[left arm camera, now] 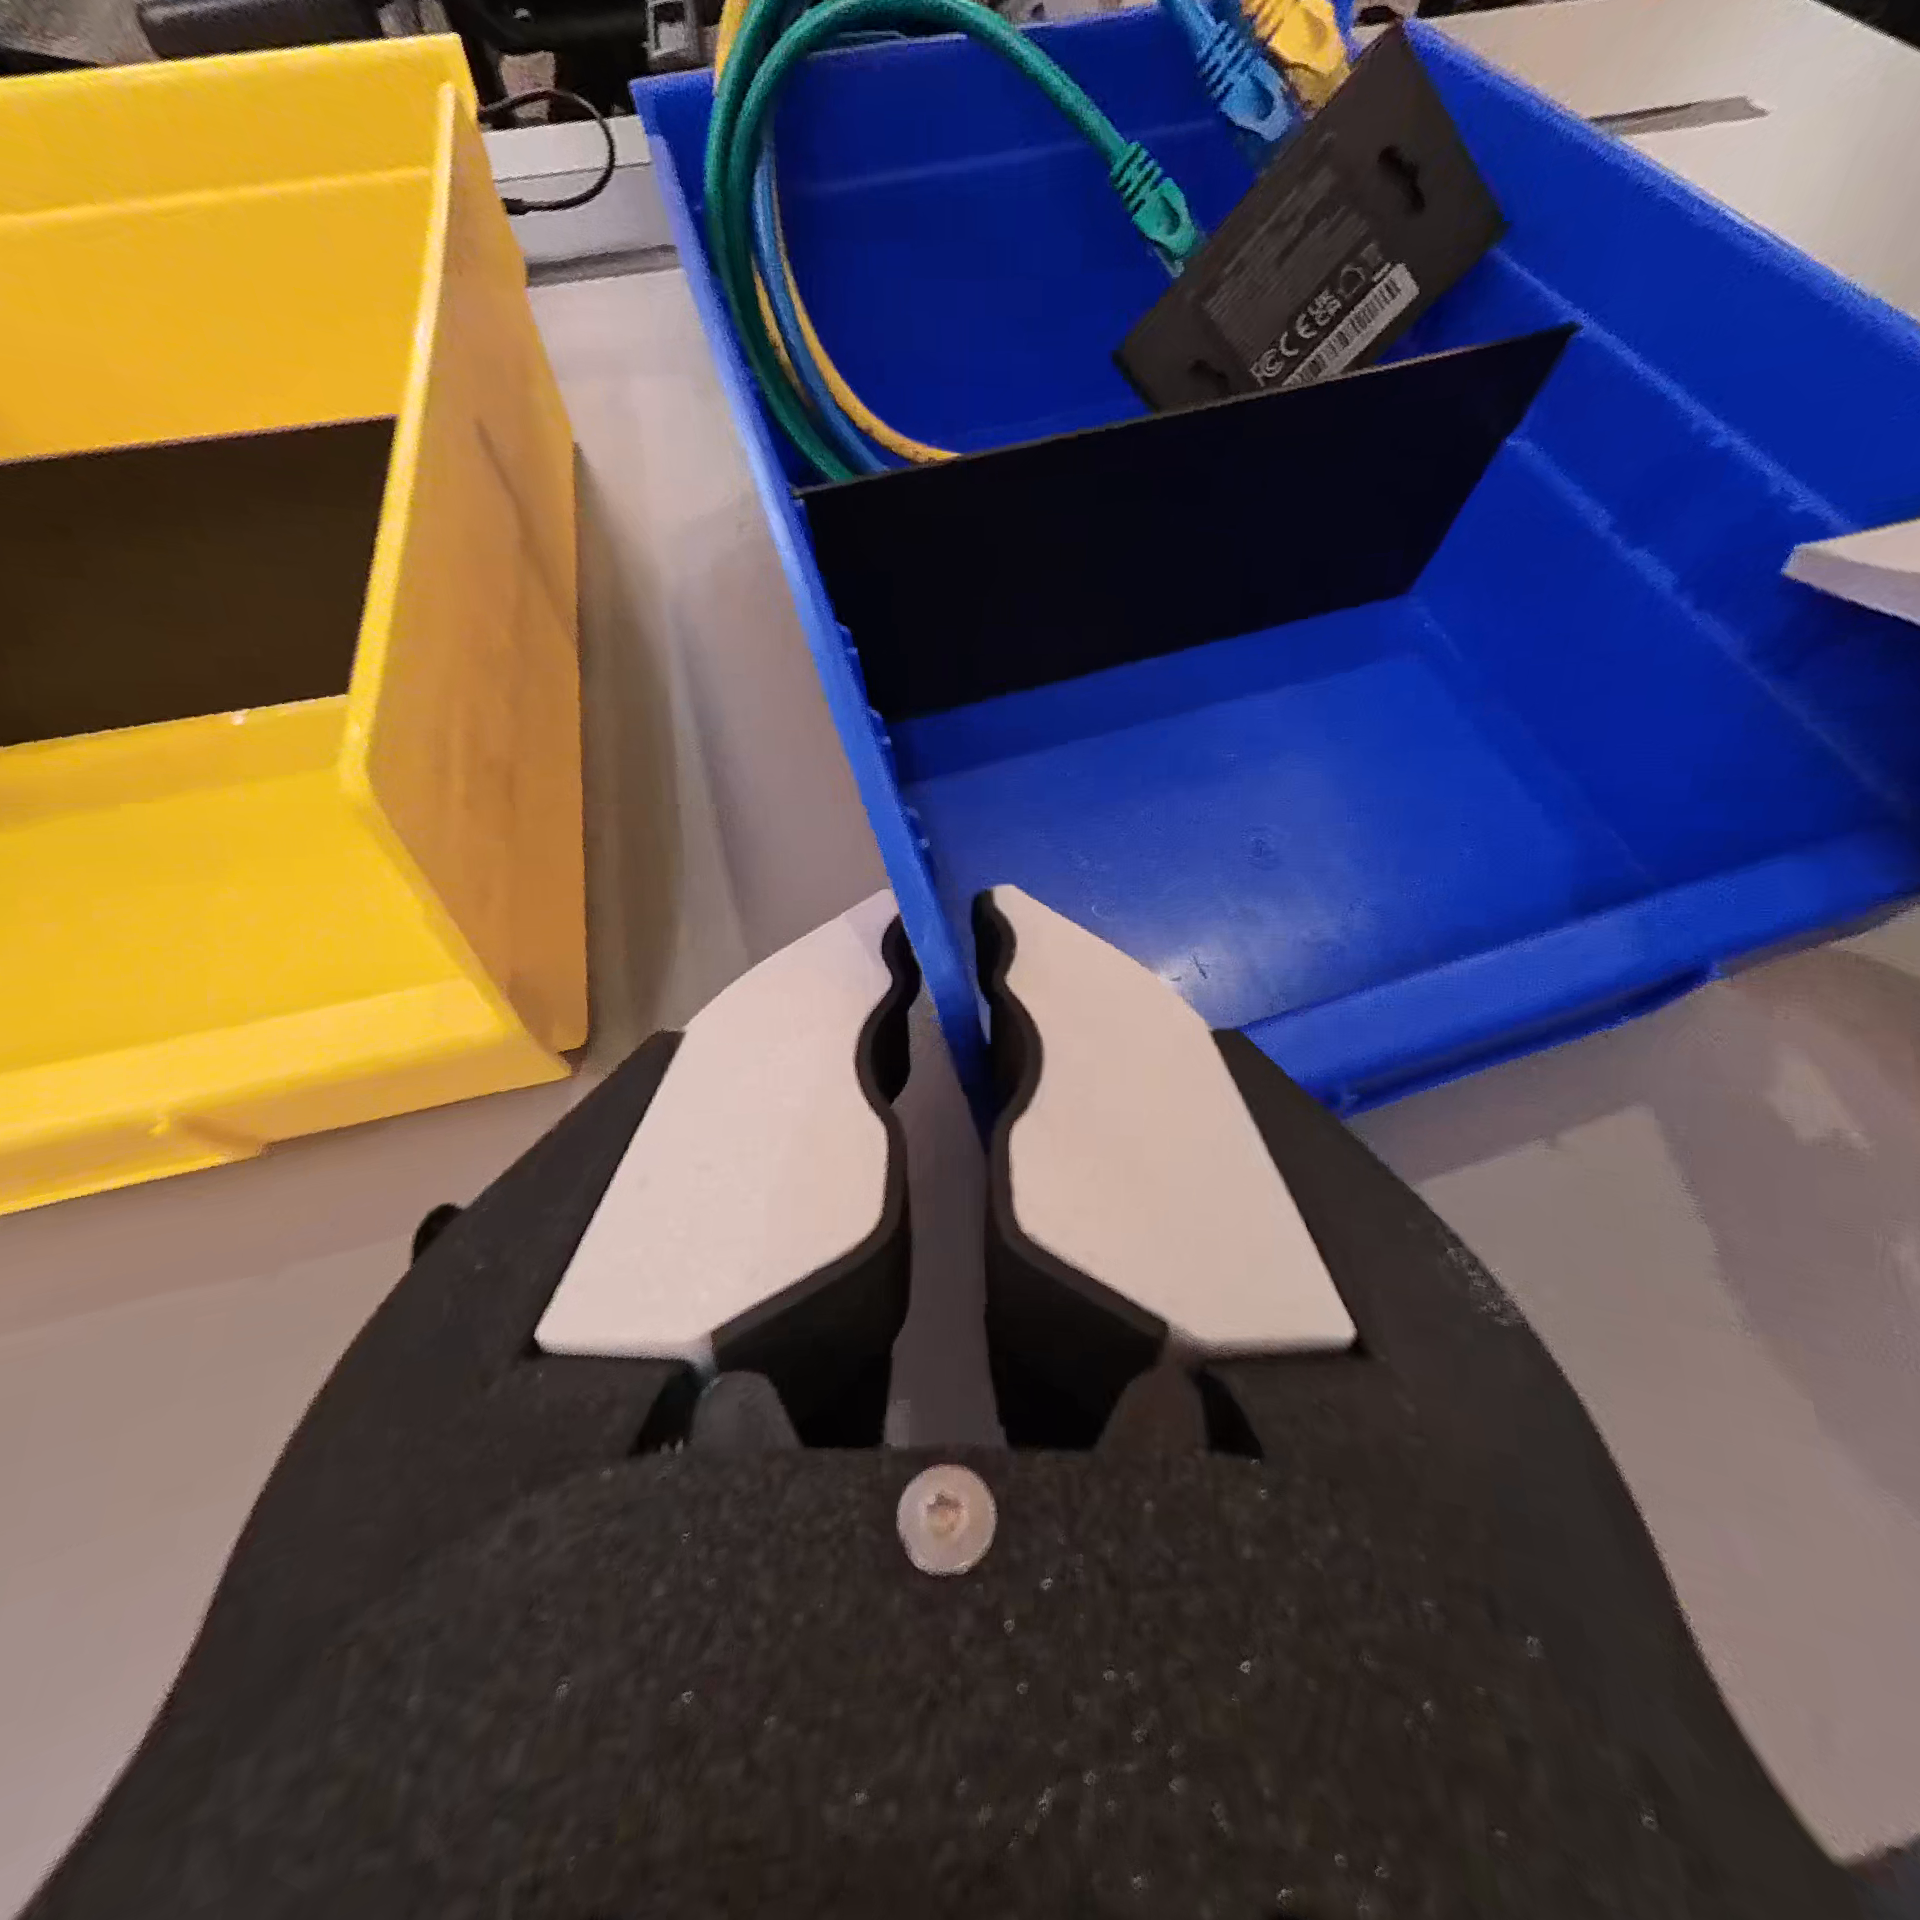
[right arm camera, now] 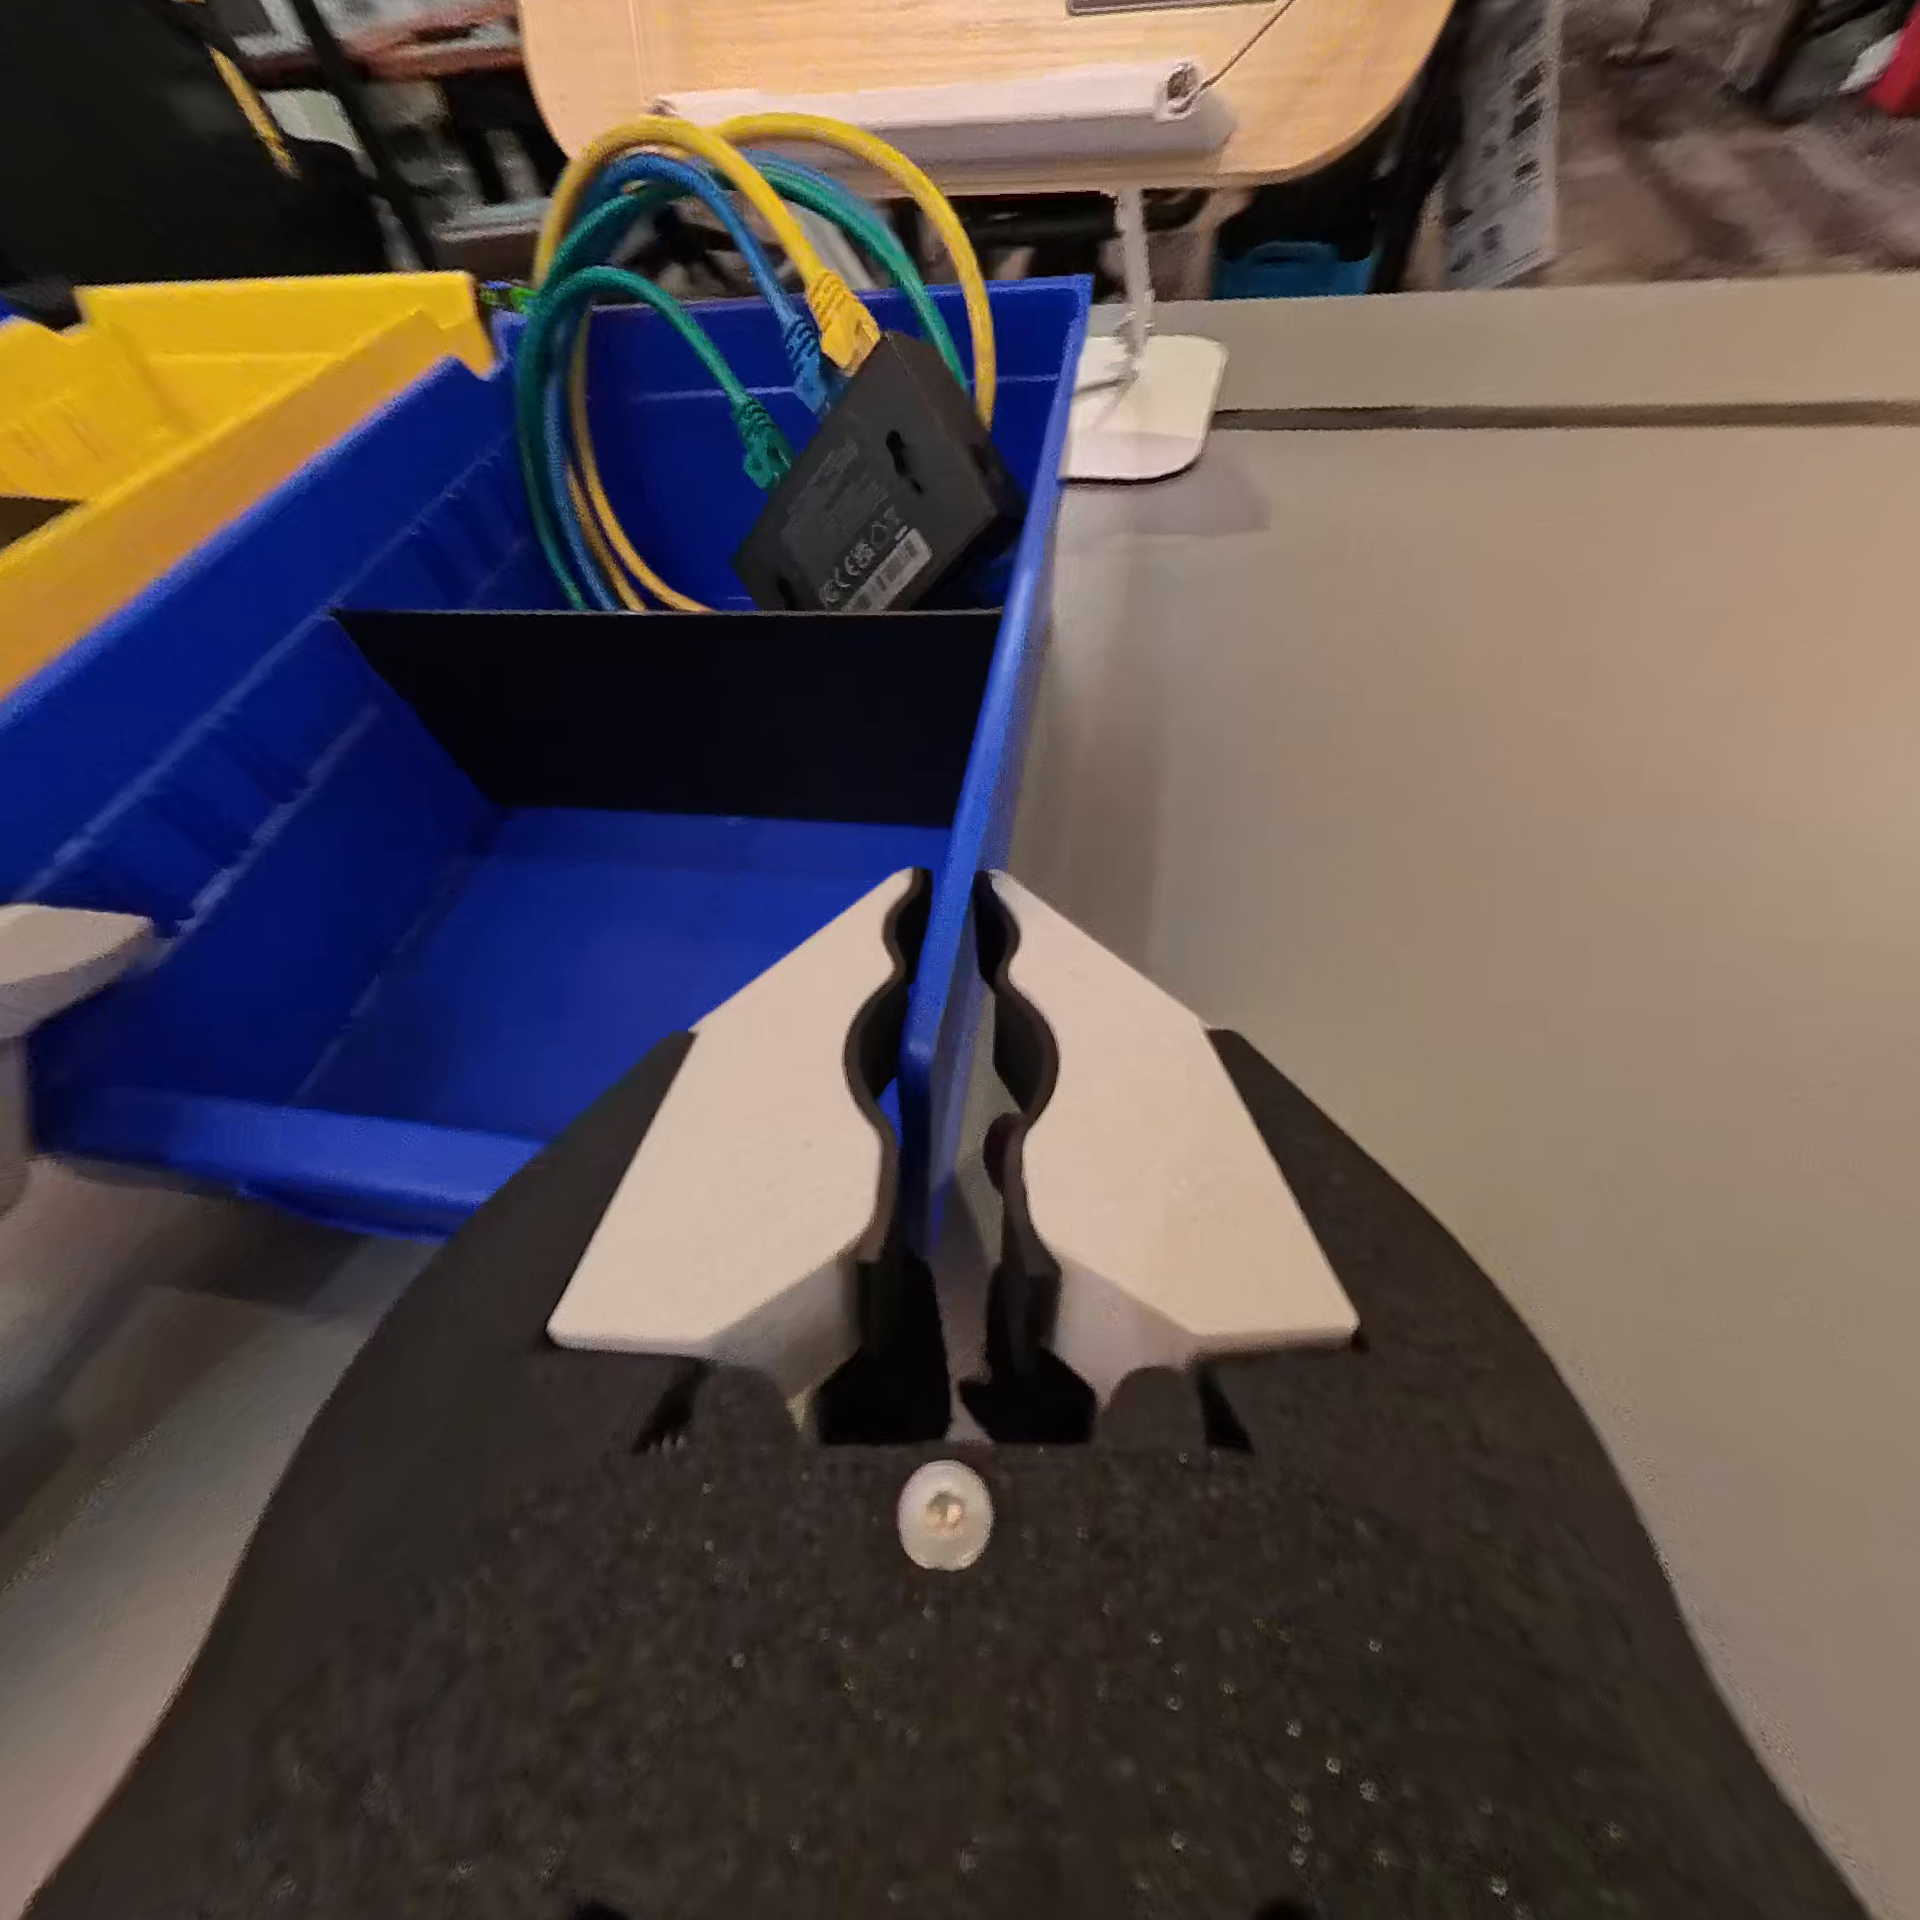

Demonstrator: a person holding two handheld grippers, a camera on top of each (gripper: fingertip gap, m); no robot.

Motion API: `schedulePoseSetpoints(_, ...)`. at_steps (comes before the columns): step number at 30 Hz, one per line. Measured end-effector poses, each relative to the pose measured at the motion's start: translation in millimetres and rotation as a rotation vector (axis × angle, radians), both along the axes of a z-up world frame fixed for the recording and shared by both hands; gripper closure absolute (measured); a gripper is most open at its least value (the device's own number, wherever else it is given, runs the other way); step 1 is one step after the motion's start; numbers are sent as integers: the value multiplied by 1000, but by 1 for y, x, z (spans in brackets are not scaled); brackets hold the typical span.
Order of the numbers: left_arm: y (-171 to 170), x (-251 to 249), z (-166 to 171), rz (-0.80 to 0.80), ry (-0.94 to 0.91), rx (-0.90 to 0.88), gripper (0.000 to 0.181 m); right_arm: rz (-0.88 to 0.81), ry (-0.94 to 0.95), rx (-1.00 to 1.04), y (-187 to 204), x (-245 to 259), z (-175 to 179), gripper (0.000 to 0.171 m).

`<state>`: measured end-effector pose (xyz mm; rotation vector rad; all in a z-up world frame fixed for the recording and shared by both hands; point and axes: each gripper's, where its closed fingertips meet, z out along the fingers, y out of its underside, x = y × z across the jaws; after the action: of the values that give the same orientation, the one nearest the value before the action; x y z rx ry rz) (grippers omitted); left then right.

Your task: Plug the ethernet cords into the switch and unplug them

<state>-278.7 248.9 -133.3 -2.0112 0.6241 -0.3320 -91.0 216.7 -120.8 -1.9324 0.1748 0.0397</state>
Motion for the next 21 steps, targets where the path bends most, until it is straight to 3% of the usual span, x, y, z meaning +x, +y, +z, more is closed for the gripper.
schedulePoseSetpoints(4,-15,-8,28,-71,-225,-70,152,179,165,65,-27,-1,14,143)
schedulePoseSetpoints(8,-2,-90,55,46,-412,-82,149,279,213,76,-63,13,15,139)
schedulePoseSetpoints(14,46,-267,8,385,-65,-51,137,335,195,104,-79,14,17,141)
schedulePoseSetpoints(19,87,-271,27,242,-170,-7,128,438,55,115,-84,-13,18,144)
schedulePoseSetpoints(21,107,-264,28,207,-186,-7,127,492,86,151,-86,-27,31,144)
